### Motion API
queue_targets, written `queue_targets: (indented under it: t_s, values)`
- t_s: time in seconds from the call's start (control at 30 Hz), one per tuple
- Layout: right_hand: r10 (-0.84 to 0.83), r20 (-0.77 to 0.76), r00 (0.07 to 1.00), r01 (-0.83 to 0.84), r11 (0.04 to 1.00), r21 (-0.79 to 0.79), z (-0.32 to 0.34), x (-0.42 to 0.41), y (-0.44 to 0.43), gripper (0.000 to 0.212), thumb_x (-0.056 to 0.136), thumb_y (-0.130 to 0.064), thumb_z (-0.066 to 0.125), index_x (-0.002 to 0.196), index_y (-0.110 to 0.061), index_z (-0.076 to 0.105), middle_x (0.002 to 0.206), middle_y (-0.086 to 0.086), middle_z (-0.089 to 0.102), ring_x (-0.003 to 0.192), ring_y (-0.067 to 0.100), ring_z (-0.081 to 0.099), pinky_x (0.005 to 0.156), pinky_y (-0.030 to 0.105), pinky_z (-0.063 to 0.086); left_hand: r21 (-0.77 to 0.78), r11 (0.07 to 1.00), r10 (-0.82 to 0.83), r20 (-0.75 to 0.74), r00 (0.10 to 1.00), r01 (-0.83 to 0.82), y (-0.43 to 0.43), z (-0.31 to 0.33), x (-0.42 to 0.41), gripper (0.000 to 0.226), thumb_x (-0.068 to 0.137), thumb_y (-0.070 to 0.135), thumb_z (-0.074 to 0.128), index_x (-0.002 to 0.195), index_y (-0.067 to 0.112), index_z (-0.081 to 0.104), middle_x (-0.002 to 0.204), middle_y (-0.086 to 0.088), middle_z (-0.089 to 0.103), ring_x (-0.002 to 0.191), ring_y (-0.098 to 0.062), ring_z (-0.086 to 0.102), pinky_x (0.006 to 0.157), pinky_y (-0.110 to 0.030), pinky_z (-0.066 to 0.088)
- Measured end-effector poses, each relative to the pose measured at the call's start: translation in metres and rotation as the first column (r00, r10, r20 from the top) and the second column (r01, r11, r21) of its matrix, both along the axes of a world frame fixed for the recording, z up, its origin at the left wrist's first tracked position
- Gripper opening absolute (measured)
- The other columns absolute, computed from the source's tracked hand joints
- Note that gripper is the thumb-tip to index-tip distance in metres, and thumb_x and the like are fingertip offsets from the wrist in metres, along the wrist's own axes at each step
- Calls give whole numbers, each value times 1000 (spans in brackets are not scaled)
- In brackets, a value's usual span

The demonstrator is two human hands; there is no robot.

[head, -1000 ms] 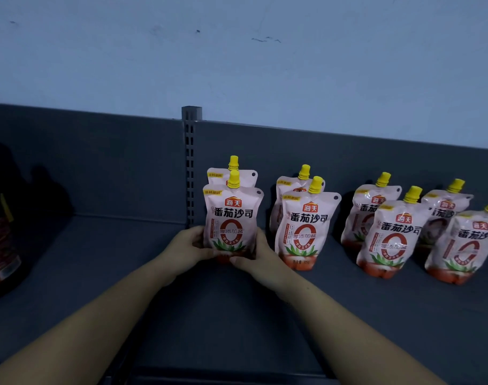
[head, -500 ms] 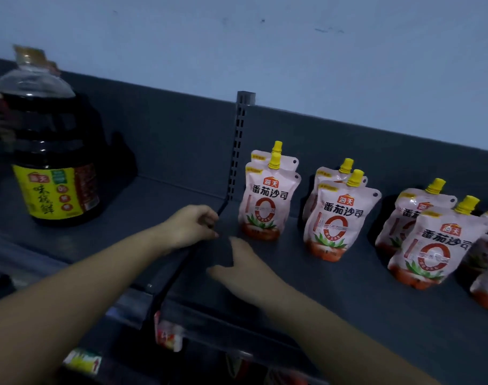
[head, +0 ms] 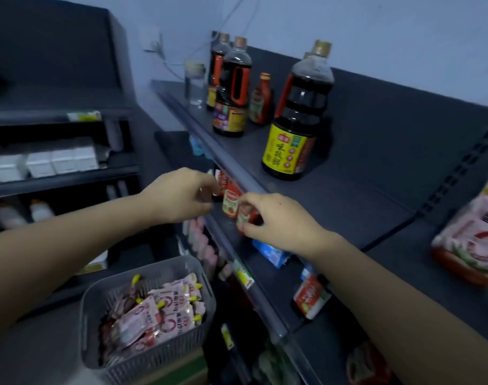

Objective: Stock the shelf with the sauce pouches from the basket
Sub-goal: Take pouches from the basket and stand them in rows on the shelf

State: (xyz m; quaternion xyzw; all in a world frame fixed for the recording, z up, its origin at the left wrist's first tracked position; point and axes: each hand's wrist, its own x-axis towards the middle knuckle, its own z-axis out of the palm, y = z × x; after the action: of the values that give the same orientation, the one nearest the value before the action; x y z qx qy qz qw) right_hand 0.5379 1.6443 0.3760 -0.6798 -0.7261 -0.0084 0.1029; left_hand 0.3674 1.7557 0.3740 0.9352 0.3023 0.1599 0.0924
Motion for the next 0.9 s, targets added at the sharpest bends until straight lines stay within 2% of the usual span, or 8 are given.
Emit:
queue_targets:
  t_s: [0.13,0.27,0.47,0.57,0.67,0.7,0.8,0.9]
  values:
    - [116,128,985,-108,992,-67,-20,-46,49,34,86,-34,55,115,-15,53,107,4,64,101,26,59,70,35,43,-7,987,161,-139,977,-163,21,-26,-77,35,80,32,64,114,25,57,103,8,65,96,-17,61,80,-33,51]
    - [176,167,970,-142,970,-196,-55,-91,100,33,83,-32,56,112,-15,53,108,9,65,102,31,60,72,35,44,-54,956,263,-290,920,-290,42,-62,-155,38,81,35,61,117,23,54,110,6,62,105,-17,58,77,-27,45]
    - [234,154,960,-163,913,-374,-128,-140,147,34,86,-32,54,114,-14,52,106,9,63,99,30,59,69,35,47,-213,876,322,-410,853,-433,68,-133,-239,37,81,32,62,115,19,57,109,3,61,102,-19,58,76,-28,44]
    - [266,124,956,-175,856,-487,-167,-144,158,33,87,-34,53,113,-13,54,107,7,62,101,27,57,71,33,46,-339,811,297,-466,834,-478,69,-174,-251,34,82,30,62,114,18,56,100,3,57,97,-16,56,75,-27,43]
    - [283,114,952,-175,812,-556,-202,-132,163,38,90,-32,52,122,-11,51,113,8,62,107,24,55,55,23,33,-443,745,252,-506,825,-499,71,-215,-247,39,83,33,62,119,19,55,114,1,61,105,-18,57,83,-29,46]
    - [274,115,955,-163,808,-567,-213,-126,164,40,90,-33,53,124,-11,51,114,7,63,108,23,56,55,23,33,-468,727,242,-510,825,-503,71,-226,-243,39,83,33,61,119,20,55,116,2,61,107,-18,57,84,-29,46]
    - [241,107,965,-128,782,-610,-247,-105,170,42,85,-35,56,123,-17,52,115,4,64,108,23,59,75,29,47,-524,684,211,-525,825,-508,73,-256,-227,35,82,32,61,115,22,59,115,2,63,107,-19,58,86,-30,48]
    - [216,75,974,-104,711,-696,-279,-86,180,35,83,-34,57,111,-14,56,109,8,64,103,28,60,79,35,51,-576,643,178,-529,830,-504,75,-287,-205,32,79,33,61,108,19,62,114,-3,65,105,-24,59,87,-35,49]
